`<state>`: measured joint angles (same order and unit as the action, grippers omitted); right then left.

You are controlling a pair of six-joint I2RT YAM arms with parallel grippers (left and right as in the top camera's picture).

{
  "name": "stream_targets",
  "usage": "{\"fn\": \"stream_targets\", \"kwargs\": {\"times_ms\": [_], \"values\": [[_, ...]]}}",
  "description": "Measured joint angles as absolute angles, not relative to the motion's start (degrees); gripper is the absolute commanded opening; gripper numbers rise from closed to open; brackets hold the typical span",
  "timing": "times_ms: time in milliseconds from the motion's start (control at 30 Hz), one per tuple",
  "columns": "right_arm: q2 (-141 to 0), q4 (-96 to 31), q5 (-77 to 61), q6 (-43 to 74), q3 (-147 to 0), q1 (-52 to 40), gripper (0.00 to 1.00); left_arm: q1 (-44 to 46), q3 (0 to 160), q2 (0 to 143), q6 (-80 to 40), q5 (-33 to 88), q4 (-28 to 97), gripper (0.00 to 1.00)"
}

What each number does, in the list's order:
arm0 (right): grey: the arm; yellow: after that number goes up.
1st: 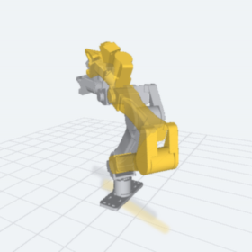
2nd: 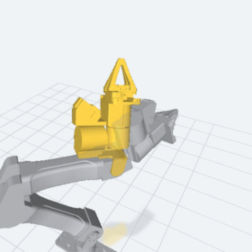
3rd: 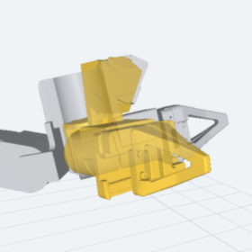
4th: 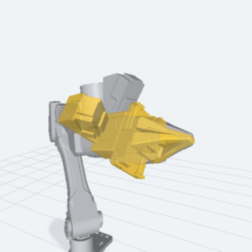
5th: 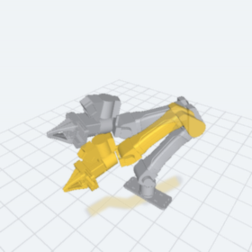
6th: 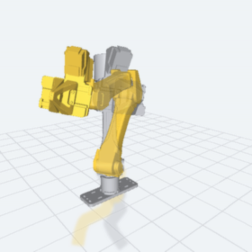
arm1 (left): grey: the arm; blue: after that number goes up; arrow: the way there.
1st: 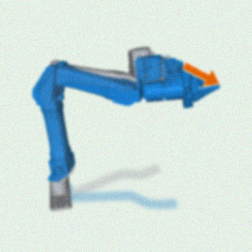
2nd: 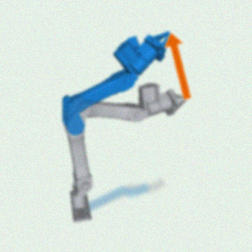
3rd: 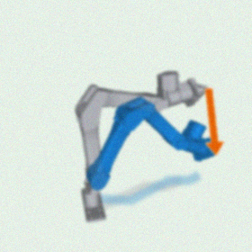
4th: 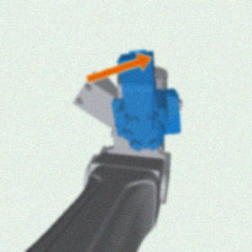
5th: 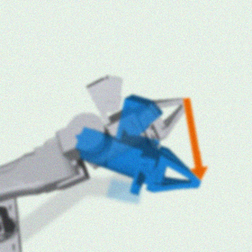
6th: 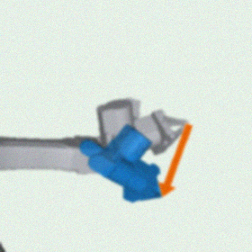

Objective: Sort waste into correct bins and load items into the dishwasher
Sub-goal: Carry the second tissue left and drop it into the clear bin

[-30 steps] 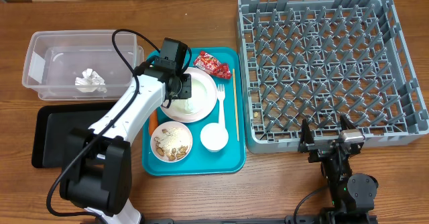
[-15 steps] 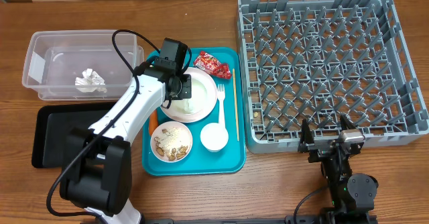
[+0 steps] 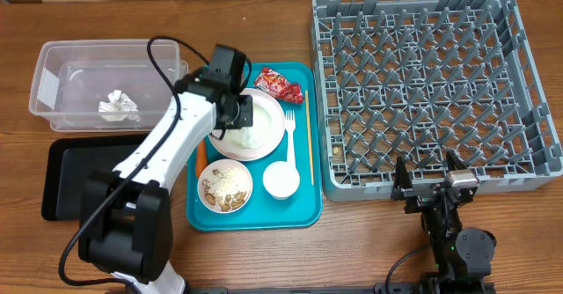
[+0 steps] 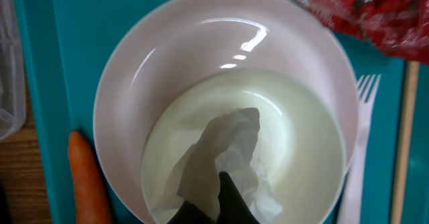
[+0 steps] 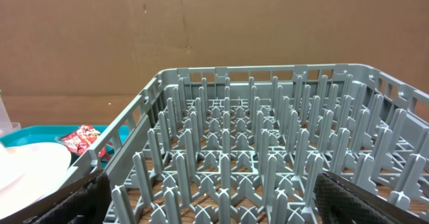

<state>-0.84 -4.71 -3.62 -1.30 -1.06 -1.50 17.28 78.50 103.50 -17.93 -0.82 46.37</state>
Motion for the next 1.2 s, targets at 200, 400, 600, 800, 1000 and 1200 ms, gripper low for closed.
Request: {"fn": "stream_targets", "kwargs": {"times_ms": [200, 400, 600, 800, 1000, 1200], "values": [[-0.8, -4.7, -3.6, -1.3, -1.1, -1.5, 1.00, 17.1, 89.1, 103.5, -18.0, -0.6, 52.5, 0.04], [-0.8, -4.7, -3.6, -1.3, -1.1, -1.5, 1.00, 14.1, 96.5, 103.5, -17.9, -0.4, 56.6, 0.04], [-0.8, -4.7, -3.6, -1.3, -1.1, -1.5, 1.00, 7.0, 97.2, 103.3, -19.9, -0.3, 59.0, 0.04], [-0.8, -4.7, -3.6, -1.3, -1.1, -1.5, 1.00, -4.1, 97.2, 103.3, -22.8, -0.2, 59.8, 0.04], [-0.8, -4.7, -3.6, -1.3, -1.1, -1.5, 1.00, -13.7, 97.2, 103.3, -23.9, -0.2, 60.0, 0.04], [-0.8, -4.7, -3.6, -1.3, -1.1, -1.5, 1.00, -17.4, 97.2, 103.3, -24.1, 0.2, 58.1, 0.04]]}}
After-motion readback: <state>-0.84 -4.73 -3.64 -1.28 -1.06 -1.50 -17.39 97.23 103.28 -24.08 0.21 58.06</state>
